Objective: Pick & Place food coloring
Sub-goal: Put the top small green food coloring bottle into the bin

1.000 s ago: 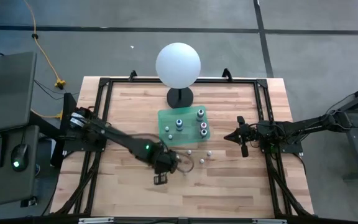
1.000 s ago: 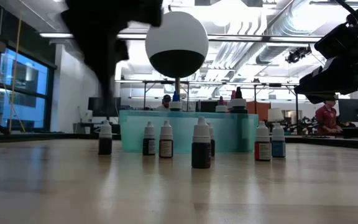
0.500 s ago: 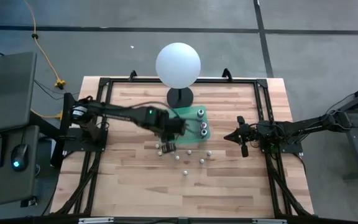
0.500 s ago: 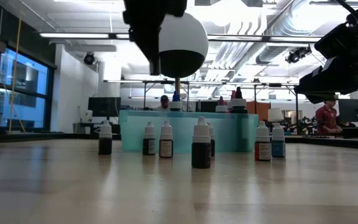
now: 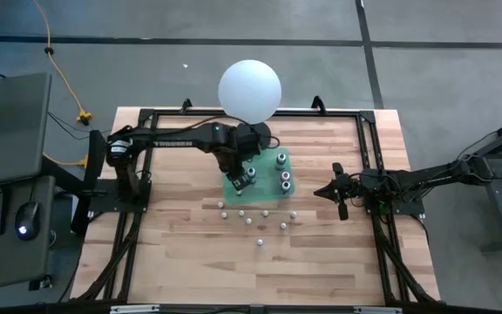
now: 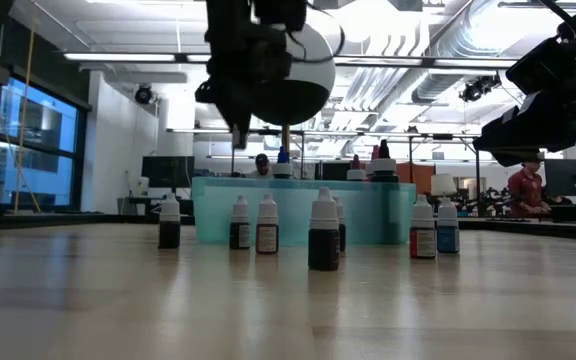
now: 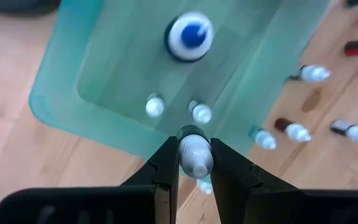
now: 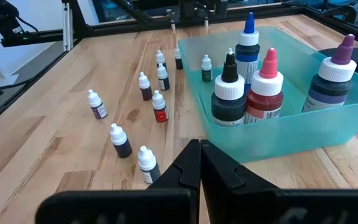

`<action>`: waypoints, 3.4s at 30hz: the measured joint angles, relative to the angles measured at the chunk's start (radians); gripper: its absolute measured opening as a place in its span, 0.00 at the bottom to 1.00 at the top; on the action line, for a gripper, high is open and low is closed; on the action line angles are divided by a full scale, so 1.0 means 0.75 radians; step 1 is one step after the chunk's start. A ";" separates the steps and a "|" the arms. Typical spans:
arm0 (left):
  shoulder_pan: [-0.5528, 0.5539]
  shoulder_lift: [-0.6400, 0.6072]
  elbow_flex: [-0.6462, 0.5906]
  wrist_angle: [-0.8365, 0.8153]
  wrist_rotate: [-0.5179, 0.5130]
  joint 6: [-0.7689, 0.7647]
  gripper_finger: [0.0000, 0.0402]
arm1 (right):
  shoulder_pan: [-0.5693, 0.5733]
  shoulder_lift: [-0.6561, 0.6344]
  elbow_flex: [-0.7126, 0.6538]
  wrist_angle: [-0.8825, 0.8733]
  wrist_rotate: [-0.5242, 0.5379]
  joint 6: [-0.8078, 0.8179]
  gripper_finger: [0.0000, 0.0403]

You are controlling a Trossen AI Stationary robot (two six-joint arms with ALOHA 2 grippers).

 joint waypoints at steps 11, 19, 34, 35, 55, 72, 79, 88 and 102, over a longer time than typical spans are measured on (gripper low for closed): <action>-0.120 0.123 -0.005 0.020 -0.109 0.158 0.15 | 0.000 0.000 0.000 0.000 0.000 0.000 0.00; -0.152 0.122 -0.117 0.085 -0.135 0.164 0.15 | 0.000 0.000 0.000 0.000 0.000 0.000 0.00; -0.151 0.117 -0.188 0.203 -0.110 0.152 0.15 | 0.000 0.000 0.000 0.000 0.000 0.000 0.00; -0.151 0.117 -0.188 0.203 -0.111 0.153 0.15 | 0.000 0.000 0.000 0.000 -0.001 0.000 0.00; -0.150 0.114 -0.335 0.352 -0.136 0.144 0.15 | 0.000 0.000 0.000 0.000 0.000 0.000 0.00; -0.150 0.115 -0.406 0.404 -0.133 0.134 0.15 | 0.000 0.001 0.000 0.001 0.000 0.000 0.00; -0.150 0.115 -0.406 0.403 -0.130 0.104 0.23 | 0.000 0.001 0.000 0.001 0.000 0.000 0.00; -0.150 0.115 -0.406 0.397 -0.125 0.104 0.28 | 0.000 0.000 0.000 0.001 0.000 0.000 0.00; -0.150 0.049 -0.405 0.340 -0.141 0.103 0.29 | 0.000 0.000 0.000 0.000 -0.001 0.000 0.00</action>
